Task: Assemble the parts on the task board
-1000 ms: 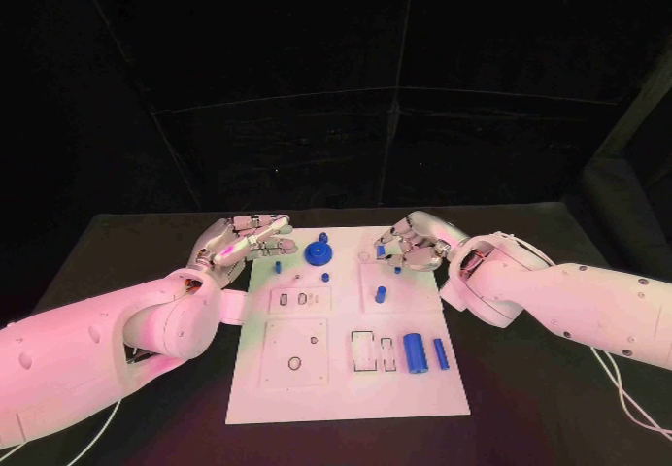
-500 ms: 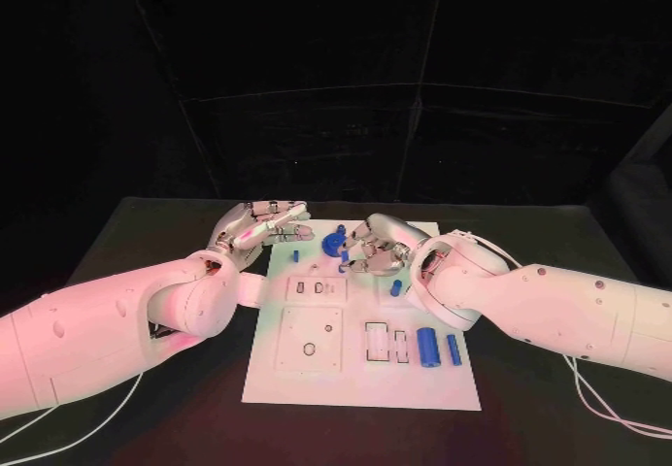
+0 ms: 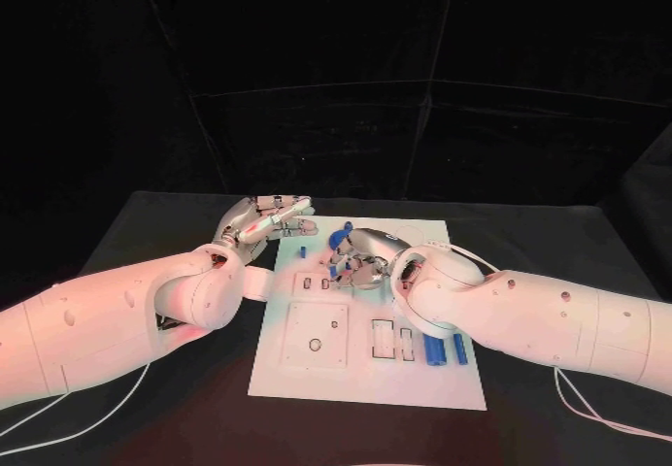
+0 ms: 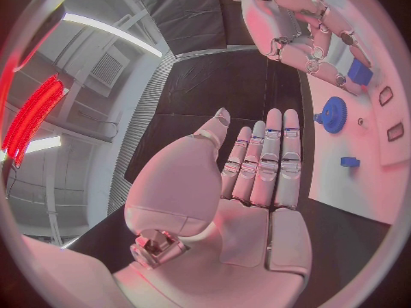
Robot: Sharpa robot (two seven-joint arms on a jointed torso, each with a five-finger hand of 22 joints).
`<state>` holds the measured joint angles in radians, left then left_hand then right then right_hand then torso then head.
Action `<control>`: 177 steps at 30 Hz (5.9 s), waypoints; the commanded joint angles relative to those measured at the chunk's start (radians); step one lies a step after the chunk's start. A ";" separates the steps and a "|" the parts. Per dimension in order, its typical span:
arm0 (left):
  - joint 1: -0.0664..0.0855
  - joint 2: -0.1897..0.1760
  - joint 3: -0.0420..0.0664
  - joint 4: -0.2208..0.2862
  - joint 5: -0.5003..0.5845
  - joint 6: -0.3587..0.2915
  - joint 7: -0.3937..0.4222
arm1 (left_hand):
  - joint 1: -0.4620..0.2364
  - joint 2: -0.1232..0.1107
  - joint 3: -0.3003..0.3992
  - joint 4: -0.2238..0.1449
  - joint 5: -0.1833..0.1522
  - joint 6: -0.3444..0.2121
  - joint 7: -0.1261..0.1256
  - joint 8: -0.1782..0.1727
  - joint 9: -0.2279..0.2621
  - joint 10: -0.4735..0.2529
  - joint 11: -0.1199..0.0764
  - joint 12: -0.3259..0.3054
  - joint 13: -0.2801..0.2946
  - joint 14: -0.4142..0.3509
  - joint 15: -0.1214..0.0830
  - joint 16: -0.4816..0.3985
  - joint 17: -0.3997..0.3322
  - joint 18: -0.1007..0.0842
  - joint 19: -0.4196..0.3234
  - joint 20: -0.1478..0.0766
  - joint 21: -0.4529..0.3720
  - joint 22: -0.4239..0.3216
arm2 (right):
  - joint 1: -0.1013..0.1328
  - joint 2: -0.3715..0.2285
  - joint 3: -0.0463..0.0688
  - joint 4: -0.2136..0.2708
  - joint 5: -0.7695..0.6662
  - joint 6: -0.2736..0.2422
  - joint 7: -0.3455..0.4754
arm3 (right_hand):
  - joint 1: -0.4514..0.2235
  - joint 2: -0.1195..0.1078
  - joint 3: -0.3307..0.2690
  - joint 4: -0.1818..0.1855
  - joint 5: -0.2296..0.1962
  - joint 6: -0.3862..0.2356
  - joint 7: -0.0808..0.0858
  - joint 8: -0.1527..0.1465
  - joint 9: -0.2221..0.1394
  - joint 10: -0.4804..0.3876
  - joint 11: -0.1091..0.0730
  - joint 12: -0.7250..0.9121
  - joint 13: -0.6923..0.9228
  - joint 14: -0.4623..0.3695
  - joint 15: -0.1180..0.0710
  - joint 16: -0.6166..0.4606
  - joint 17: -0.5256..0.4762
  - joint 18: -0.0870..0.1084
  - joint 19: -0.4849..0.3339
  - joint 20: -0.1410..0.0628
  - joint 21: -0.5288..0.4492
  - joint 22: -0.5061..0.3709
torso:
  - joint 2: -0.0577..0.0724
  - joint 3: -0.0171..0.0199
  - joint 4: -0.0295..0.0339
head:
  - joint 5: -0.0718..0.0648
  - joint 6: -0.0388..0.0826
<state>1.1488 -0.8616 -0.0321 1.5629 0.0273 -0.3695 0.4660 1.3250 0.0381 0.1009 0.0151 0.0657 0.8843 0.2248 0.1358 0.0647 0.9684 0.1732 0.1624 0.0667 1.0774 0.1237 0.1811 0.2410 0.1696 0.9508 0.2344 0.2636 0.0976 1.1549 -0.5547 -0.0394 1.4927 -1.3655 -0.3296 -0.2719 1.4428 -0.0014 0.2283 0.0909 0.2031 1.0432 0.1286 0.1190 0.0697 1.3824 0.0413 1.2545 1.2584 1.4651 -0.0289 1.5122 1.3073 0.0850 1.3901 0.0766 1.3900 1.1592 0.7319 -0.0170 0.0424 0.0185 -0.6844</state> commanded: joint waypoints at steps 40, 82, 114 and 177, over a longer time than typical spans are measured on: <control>0.002 0.008 0.001 -0.007 0.006 0.004 0.004 | -0.001 0.004 0.000 -0.006 -0.001 0.005 0.002 -0.006 0.000 0.004 0.003 -0.006 0.000 0.005 0.003 -0.007 0.001 0.013 0.007 0.001 -0.007 -0.002 | -0.029 0.033 0.000 -0.047 -0.089 0.093 -0.040 | -0.034 -0.028 0.009 -0.003 -0.007 0.017 -0.005 -0.002 0.000 -0.008 -0.005 -0.012 -0.003 0.077 -0.007 -0.001 0.128 -0.005 0.000 -0.006 0.002 -0.002 | 0.000 0.0009 -0.0013 | 0.008 -0.016; 0.001 0.011 0.001 -0.011 0.006 0.006 -0.001 | -0.001 0.004 0.000 -0.006 -0.001 0.005 0.002 -0.006 0.000 0.004 0.003 -0.006 0.000 0.005 0.003 -0.007 0.001 0.013 0.007 0.001 -0.007 -0.002 | -0.031 0.031 0.000 -0.038 -0.113 0.082 -0.076 | -0.107 -0.107 -0.034 0.012 0.006 -0.094 0.024 -0.056 -0.007 -0.061 0.020 -0.092 -0.071 0.074 0.013 -0.008 0.117 -0.004 -0.005 0.011 -0.006 -0.011 | 0.001 0.0006 -0.0011 | 0.004 -0.024; 0.004 0.002 0.001 -0.055 -0.151 0.035 -0.192 | -0.089 0.009 -0.034 0.054 -0.001 0.150 -0.068 0.023 0.011 0.246 -0.089 0.031 0.035 0.391 -0.112 0.187 0.180 0.016 0.288 -0.111 0.165 0.079 | 0.084 -0.291 0.004 0.207 0.305 -0.144 0.188 | -0.048 -0.098 -0.165 0.103 0.063 -0.235 0.047 0.008 0.005 -0.139 0.043 -0.156 -0.165 0.062 0.033 -0.037 0.076 0.001 -0.020 0.033 -0.021 -0.037 | -0.014 0.0064 -0.0088 | 0.003 -0.007; 0.220 0.305 -0.121 -0.273 -0.972 0.596 -1.077 | -0.204 0.083 -0.365 0.229 -0.018 0.085 -0.187 0.457 0.497 0.416 -0.204 1.146 1.197 0.493 -0.214 1.390 1.330 -0.123 0.538 -0.217 1.179 1.246 | 0.148 -0.314 0.004 0.107 0.312 -0.050 0.093 | -0.034 -0.084 -0.209 0.117 0.154 -0.230 0.040 0.035 0.000 -0.133 0.036 -0.146 -0.173 0.051 0.026 -0.067 0.032 0.007 -0.036 0.025 -0.041 -0.071 | -0.051 0.0233 -0.0288 | 0.036 -0.054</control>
<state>1.3678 -0.5594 -0.1532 1.2927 -0.9358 0.2020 -0.6029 1.1116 0.1200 -0.2638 0.2501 0.0503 0.9770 0.0355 0.5868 0.5607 1.3898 -0.0302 1.3121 1.2637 1.4634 -0.0839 1.5678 1.3077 0.0615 1.4677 0.0255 1.4376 1.3078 1.3000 -0.8704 -0.0359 1.5993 -1.0476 -0.3863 -0.1776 1.4068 -0.0904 0.0248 0.2086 0.3514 0.8143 0.1681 0.1472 0.0710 1.2488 0.0786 1.1154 1.0859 1.4651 0.0036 1.4499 1.3076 0.0852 1.3615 0.1017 1.3543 1.0891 0.6797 0.0063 0.0141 0.0540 -0.7370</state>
